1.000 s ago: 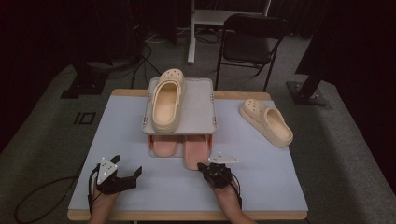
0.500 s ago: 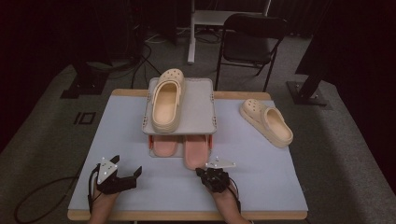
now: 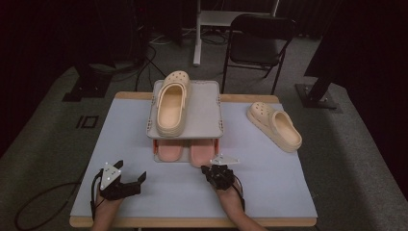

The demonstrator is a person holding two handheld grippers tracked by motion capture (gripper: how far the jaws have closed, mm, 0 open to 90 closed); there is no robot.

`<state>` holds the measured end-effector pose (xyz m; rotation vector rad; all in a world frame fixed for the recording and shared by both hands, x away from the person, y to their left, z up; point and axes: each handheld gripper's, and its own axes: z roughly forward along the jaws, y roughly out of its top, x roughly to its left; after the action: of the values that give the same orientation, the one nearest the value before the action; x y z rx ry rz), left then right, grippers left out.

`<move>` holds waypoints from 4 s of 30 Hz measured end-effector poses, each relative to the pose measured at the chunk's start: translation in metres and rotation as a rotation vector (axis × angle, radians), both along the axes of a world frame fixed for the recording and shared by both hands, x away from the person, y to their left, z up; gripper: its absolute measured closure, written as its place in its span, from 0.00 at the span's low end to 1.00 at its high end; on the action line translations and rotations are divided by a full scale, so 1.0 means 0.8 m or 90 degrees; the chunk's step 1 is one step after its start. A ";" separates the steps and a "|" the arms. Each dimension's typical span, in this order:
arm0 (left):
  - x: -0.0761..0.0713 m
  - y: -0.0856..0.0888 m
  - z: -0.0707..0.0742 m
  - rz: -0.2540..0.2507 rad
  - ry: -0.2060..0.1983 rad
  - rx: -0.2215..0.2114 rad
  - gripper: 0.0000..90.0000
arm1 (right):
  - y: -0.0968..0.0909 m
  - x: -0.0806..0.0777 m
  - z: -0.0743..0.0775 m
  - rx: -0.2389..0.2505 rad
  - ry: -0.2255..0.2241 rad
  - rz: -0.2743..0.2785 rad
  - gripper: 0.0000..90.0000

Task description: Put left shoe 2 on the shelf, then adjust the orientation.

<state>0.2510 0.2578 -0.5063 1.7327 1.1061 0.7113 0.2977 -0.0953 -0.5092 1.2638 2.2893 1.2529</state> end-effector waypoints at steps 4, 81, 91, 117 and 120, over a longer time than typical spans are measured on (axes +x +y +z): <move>0.000 0.000 0.000 0.002 -0.001 -0.004 0.02 | 0.004 0.009 -0.001 0.001 -0.001 -0.006 1.00; 0.001 -0.002 -0.004 -0.001 0.011 -0.006 0.02 | -0.212 0.055 0.042 0.023 -0.098 -0.154 0.40; 0.003 -0.001 -0.006 -0.007 0.015 -0.005 0.02 | -0.239 0.079 0.047 0.031 -0.102 -0.186 0.40; 0.001 -0.001 -0.006 -0.007 0.015 -0.004 0.02 | -0.287 0.141 0.051 0.020 -0.098 -0.267 0.38; 0.001 -0.001 -0.006 -0.007 0.015 -0.005 0.02 | -0.291 0.149 0.050 0.019 -0.088 -0.272 0.38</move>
<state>0.2519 0.2572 -0.5111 1.7433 1.1135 0.6807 0.4166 -0.3279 -0.4691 1.5205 1.7858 1.1784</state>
